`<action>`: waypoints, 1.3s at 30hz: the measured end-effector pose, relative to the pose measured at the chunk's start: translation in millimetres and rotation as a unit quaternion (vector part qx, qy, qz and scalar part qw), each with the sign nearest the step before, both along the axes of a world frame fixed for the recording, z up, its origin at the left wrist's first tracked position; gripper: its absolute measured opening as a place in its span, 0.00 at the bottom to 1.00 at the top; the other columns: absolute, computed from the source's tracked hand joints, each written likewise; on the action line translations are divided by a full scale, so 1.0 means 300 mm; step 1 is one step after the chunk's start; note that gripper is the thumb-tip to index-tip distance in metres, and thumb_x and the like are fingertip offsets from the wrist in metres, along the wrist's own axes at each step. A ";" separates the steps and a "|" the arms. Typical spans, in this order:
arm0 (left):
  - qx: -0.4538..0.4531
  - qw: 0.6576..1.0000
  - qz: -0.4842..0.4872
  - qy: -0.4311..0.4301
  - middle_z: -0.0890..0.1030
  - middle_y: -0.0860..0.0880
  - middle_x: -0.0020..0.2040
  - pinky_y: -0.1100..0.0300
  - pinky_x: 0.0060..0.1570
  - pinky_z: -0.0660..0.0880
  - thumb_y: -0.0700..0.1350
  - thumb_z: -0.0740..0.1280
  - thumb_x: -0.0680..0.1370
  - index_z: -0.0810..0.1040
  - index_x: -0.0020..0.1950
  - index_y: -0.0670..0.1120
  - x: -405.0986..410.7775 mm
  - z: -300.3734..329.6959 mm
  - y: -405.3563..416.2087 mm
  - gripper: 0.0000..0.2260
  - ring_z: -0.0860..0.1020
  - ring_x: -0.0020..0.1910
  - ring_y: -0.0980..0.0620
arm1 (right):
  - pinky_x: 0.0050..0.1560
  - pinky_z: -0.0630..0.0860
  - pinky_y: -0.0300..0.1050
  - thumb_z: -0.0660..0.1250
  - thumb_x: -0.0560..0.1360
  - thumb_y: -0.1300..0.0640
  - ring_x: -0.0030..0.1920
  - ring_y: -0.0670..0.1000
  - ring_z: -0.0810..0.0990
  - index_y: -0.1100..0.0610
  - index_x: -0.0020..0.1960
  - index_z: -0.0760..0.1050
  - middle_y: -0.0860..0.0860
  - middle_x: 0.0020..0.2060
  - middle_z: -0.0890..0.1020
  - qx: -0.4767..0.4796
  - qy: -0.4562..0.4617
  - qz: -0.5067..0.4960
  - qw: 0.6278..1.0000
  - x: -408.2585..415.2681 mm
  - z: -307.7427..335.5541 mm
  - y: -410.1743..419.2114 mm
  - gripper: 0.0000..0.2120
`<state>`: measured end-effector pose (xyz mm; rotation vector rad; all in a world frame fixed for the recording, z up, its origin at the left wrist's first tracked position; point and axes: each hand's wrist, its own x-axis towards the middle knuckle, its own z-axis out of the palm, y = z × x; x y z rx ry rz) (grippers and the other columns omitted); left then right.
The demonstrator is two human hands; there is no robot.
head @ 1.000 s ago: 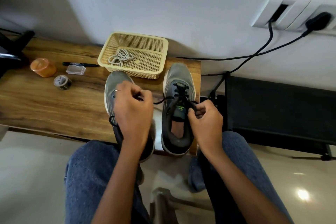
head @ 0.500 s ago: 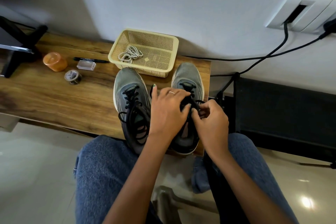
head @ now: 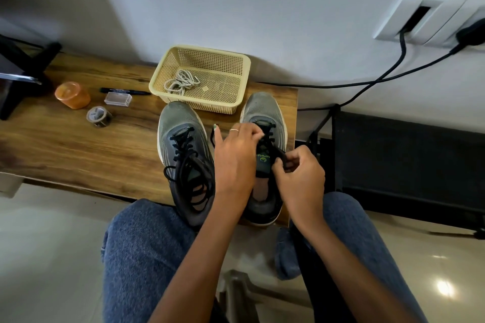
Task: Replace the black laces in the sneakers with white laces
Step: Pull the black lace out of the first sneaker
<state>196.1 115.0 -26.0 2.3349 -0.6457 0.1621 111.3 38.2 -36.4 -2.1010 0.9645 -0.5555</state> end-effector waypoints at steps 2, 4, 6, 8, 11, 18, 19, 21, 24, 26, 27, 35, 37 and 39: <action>-0.059 0.995 0.058 0.059 0.78 0.51 0.45 0.40 0.58 0.72 0.44 0.62 0.81 0.78 0.50 0.45 0.012 0.020 0.012 0.05 0.77 0.46 0.47 | 0.37 0.76 0.51 0.69 0.72 0.59 0.36 0.48 0.77 0.57 0.40 0.73 0.49 0.35 0.79 0.012 0.000 -0.008 1.000 -0.003 0.001 -0.003 0.05; -0.100 0.984 0.104 0.102 0.76 0.53 0.43 0.43 0.56 0.72 0.45 0.61 0.81 0.76 0.53 0.46 0.019 0.030 0.019 0.06 0.75 0.46 0.49 | 0.37 0.76 0.50 0.69 0.72 0.58 0.37 0.48 0.77 0.56 0.40 0.73 0.49 0.35 0.79 0.014 0.002 -0.006 1.000 -0.003 0.000 -0.004 0.05; -0.098 0.985 0.103 0.093 0.77 0.54 0.41 0.45 0.67 0.66 0.44 0.62 0.81 0.76 0.52 0.46 0.022 0.028 0.022 0.04 0.76 0.44 0.50 | 0.37 0.76 0.49 0.69 0.72 0.58 0.37 0.48 0.77 0.56 0.41 0.73 0.49 0.35 0.79 0.008 0.011 0.001 1.000 0.000 -0.003 -0.003 0.05; -0.064 0.994 0.071 0.051 0.79 0.53 0.43 0.46 0.73 0.57 0.44 0.64 0.80 0.76 0.52 0.47 0.030 0.021 0.025 0.03 0.77 0.46 0.49 | 0.37 0.76 0.50 0.69 0.72 0.58 0.37 0.49 0.77 0.57 0.41 0.73 0.49 0.35 0.79 0.008 0.012 0.002 1.000 0.002 -0.006 -0.005 0.05; 0.012 1.000 -0.007 0.002 0.81 0.54 0.52 0.39 0.70 0.57 0.47 0.68 0.75 0.78 0.58 0.52 0.032 0.012 0.029 0.11 0.75 0.57 0.49 | 0.37 0.76 0.50 0.69 0.72 0.58 0.37 0.49 0.77 0.57 0.41 0.73 0.50 0.35 0.79 0.005 0.014 0.003 1.000 0.001 -0.006 -0.008 0.05; 0.091 0.990 -0.078 -0.075 0.81 0.57 0.55 0.43 0.71 0.48 0.50 0.75 0.69 0.84 0.47 0.54 0.027 -0.020 0.028 0.07 0.72 0.62 0.50 | 0.36 0.75 0.48 0.69 0.73 0.58 0.37 0.48 0.77 0.56 0.42 0.73 0.49 0.36 0.78 -0.004 0.013 0.010 1.000 -0.001 0.002 -0.001 0.05; 0.086 0.990 -0.074 -0.084 0.81 0.57 0.53 0.45 0.71 0.47 0.50 0.75 0.70 0.84 0.45 0.54 0.028 -0.019 0.027 0.05 0.72 0.61 0.50 | 0.36 0.75 0.47 0.69 0.73 0.58 0.37 0.48 0.77 0.56 0.42 0.73 0.49 0.36 0.78 -0.005 0.016 0.010 1.000 -0.001 0.002 -0.001 0.05; 0.072 0.990 -0.072 -0.098 0.81 0.57 0.50 0.47 0.72 0.45 0.50 0.74 0.70 0.83 0.41 0.54 0.026 -0.018 0.026 0.02 0.71 0.60 0.52 | 0.35 0.74 0.47 0.69 0.73 0.58 0.37 0.48 0.77 0.56 0.42 0.73 0.49 0.36 0.78 -0.011 0.020 0.009 1.000 0.000 0.001 0.001 0.05; 0.052 0.992 -0.063 -0.094 0.81 0.56 0.47 0.47 0.72 0.43 0.50 0.71 0.73 0.81 0.41 0.53 0.019 -0.027 0.016 0.02 0.71 0.58 0.53 | 0.35 0.74 0.47 0.69 0.72 0.58 0.37 0.48 0.76 0.56 0.42 0.73 0.49 0.36 0.78 -0.018 0.023 0.005 1.000 0.001 -0.003 0.003 0.05; 0.057 0.994 -0.045 -0.085 0.80 0.55 0.46 0.45 0.71 0.42 0.51 0.66 0.75 0.80 0.42 0.52 0.011 -0.035 0.007 0.06 0.69 0.58 0.53 | 0.35 0.74 0.47 0.69 0.72 0.58 0.37 0.48 0.76 0.56 0.42 0.73 0.49 0.36 0.78 -0.019 0.027 0.005 0.999 0.002 -0.004 0.004 0.05; 0.061 0.994 -0.039 -0.078 0.80 0.55 0.46 0.44 0.71 0.42 0.51 0.63 0.76 0.80 0.43 0.52 0.007 -0.038 0.004 0.07 0.69 0.58 0.53 | 0.36 0.74 0.47 0.69 0.72 0.58 0.37 0.48 0.76 0.56 0.42 0.73 0.49 0.36 0.78 -0.020 0.028 0.005 0.999 0.003 -0.004 0.005 0.05; -0.013 0.991 0.130 -0.010 0.76 0.52 0.52 0.44 0.71 0.49 0.51 0.57 0.80 0.76 0.52 0.51 0.025 0.016 0.022 0.10 0.71 0.58 0.52 | 0.36 0.75 0.48 0.69 0.72 0.58 0.37 0.49 0.77 0.56 0.42 0.73 0.49 0.36 0.79 -0.009 0.025 -0.007 1.000 0.003 -0.011 0.000 0.05; -0.033 0.982 0.186 -0.001 0.77 0.52 0.52 0.44 0.70 0.54 0.51 0.57 0.80 0.76 0.53 0.50 0.050 0.029 0.048 0.10 0.72 0.57 0.51 | 0.36 0.76 0.49 0.69 0.72 0.58 0.37 0.49 0.77 0.56 0.42 0.73 0.49 0.35 0.79 -0.005 0.019 -0.006 1.000 0.004 -0.015 -0.002 0.05; -0.028 0.983 0.183 -0.016 0.78 0.52 0.51 0.42 0.68 0.58 0.50 0.60 0.80 0.76 0.53 0.50 0.056 0.026 0.062 0.07 0.72 0.57 0.50 | 0.36 0.76 0.49 0.69 0.72 0.58 0.37 0.49 0.78 0.56 0.41 0.73 0.50 0.35 0.79 -0.006 0.018 -0.005 1.000 0.004 -0.017 -0.002 0.05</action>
